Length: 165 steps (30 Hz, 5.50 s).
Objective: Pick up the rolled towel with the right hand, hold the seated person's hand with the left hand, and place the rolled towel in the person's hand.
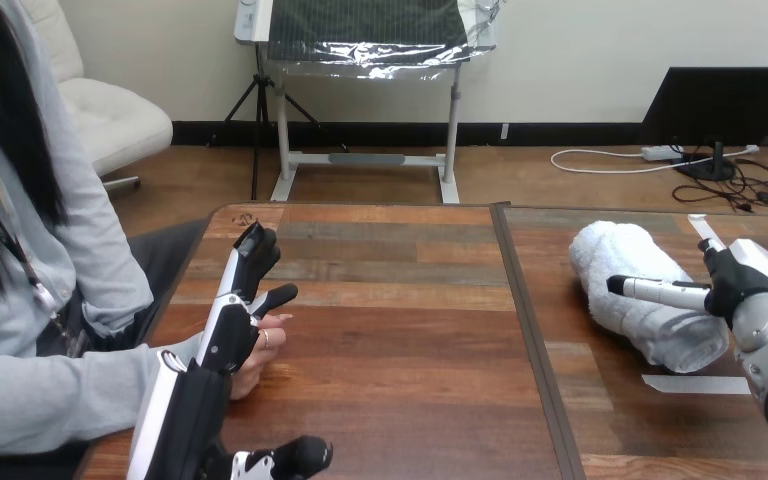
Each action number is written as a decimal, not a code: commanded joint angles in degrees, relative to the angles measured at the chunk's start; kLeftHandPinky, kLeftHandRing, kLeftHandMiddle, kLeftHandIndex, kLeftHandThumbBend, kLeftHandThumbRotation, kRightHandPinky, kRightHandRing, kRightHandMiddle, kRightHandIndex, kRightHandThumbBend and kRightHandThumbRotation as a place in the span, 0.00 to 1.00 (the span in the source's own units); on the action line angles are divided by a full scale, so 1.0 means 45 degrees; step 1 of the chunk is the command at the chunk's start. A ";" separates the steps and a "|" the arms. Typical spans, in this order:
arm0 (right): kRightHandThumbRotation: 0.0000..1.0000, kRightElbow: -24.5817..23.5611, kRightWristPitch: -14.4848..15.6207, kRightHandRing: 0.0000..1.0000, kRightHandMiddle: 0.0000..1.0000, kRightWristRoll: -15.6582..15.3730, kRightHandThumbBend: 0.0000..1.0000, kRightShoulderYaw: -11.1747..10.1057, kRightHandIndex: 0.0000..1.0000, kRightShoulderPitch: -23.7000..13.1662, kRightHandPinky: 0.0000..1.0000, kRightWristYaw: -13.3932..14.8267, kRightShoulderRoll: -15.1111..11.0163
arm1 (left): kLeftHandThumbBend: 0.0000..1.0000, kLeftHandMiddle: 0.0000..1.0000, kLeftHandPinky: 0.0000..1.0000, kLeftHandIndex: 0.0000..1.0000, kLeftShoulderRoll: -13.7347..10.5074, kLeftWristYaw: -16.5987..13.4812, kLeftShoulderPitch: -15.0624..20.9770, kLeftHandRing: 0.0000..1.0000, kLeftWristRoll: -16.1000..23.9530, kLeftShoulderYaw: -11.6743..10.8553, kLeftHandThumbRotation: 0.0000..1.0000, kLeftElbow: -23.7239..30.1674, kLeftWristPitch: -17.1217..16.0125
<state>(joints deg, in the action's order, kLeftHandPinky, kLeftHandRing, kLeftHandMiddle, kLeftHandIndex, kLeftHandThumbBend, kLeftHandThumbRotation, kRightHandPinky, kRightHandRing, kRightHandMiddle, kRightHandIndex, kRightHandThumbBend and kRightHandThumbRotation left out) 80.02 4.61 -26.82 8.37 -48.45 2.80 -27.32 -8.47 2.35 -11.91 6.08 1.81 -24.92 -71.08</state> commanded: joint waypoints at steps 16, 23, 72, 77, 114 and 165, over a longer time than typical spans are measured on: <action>0.64 -0.0112 0.0334 1.00 1.00 -0.0126 0.99 0.0179 0.99 0.0259 0.84 -0.0087 0.0452 | 1.00 0.99 0.84 1.00 0.0115 -0.0019 -0.0143 0.96 -0.0202 -0.0073 0.78 0.0909 -0.0702; 0.65 -0.0120 0.0456 1.00 1.00 -0.0066 0.97 0.0168 0.98 0.0481 0.84 -0.0075 0.0656 | 1.00 0.99 0.86 0.99 0.0038 0.0046 -0.0493 0.97 -0.0257 -0.0019 0.78 0.1433 -0.0438; 0.00 -0.0183 -0.0186 0.55 0.60 0.0288 0.87 -0.0358 0.52 0.1093 0.39 0.3231 0.1070 | 1.00 0.99 0.87 0.98 -0.0092 0.0621 -0.0925 0.96 -0.0771 0.0227 0.77 0.2614 -0.0403; 0.00 -0.0209 -0.0577 0.54 0.59 0.0452 0.86 -0.0527 0.52 0.1141 0.40 0.3459 0.1035 | 1.00 0.99 0.87 0.98 -0.0042 0.0599 -0.0914 0.96 -0.0719 0.0197 0.78 0.2633 -0.0374; 0.00 -0.0488 -0.4314 0.50 0.52 0.1663 0.87 -0.1876 0.47 0.1315 0.50 0.4651 0.1350 | 1.00 0.97 0.86 0.96 -0.0134 0.0502 -0.1096 0.95 0.0507 -0.0508 0.80 0.3059 0.1124; 0.00 -0.0901 -0.8886 0.37 0.44 0.1532 0.82 -0.1678 0.45 0.2112 0.32 0.5816 0.2594 | 1.00 0.90 0.86 0.88 -0.0988 -0.1522 -0.2004 0.89 0.6019 -0.2000 0.42 0.5848 0.6044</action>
<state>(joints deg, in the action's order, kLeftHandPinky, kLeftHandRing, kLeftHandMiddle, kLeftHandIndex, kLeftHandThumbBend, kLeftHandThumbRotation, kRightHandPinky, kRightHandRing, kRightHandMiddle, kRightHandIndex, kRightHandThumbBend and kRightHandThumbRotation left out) 79.85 -32.10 -20.31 0.56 -36.49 27.58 -15.82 -11.05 -3.48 -22.51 31.52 -6.78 -2.95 -45.69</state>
